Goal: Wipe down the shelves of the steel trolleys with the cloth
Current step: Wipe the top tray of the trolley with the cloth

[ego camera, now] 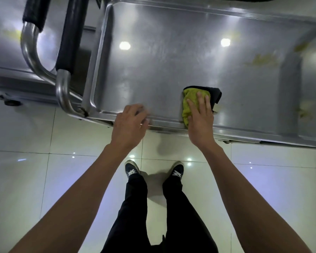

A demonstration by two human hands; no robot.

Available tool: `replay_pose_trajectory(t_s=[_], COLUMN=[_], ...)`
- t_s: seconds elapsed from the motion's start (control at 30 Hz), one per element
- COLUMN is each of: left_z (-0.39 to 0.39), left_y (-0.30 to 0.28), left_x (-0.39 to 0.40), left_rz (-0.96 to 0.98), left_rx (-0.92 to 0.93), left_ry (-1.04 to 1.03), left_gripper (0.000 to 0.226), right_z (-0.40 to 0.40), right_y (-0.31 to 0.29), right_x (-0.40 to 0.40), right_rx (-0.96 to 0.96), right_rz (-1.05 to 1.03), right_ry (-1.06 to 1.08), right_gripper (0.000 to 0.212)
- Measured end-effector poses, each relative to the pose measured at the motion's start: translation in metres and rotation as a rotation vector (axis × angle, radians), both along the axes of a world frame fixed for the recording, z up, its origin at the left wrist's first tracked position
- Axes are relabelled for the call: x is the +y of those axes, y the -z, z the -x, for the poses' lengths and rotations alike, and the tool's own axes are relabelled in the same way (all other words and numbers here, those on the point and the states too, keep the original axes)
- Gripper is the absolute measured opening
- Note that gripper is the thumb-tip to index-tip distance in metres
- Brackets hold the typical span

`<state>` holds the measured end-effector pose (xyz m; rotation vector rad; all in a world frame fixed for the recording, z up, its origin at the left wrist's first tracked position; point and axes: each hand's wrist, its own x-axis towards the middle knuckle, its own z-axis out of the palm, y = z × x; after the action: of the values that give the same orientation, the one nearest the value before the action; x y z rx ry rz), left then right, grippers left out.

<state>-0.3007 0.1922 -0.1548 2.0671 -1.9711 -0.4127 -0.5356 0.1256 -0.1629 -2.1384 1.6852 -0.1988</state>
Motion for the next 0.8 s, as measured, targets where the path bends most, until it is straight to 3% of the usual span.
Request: replay_pose_trajectory(t_s=[0.1, 0.33, 0.57, 0.8], left_z=[-0.036, -0.073, -0.109, -0.133], left_y=[0.002, 0.014, 0.024, 0.023], left_x=[0.025, 0.059, 0.072, 0.081], left_rz=[0.154, -0.009, 0.025, 0.028], left_rx=[-0.044, -0.089, -0.06, -0.008], left_ry=[-0.025, -0.051, 0.014, 0.07], left_gripper=[0.019, 0.051, 0.052, 0.055], right_z=[-0.011, -0.08, -0.168, -0.249], right_y=[-0.001, 0.004, 0.009, 0.006], right_x=[0.002, 0.011, 0.017, 0.019], right_rx=[0.04, 0.037, -0.026, -0.164], right_rz=[-0.003, 0.002, 0.004, -0.018], right_ry=[0.043, 0.063, -0.068, -0.278], right_gripper=[0.064, 0.069, 0.071, 0.054])
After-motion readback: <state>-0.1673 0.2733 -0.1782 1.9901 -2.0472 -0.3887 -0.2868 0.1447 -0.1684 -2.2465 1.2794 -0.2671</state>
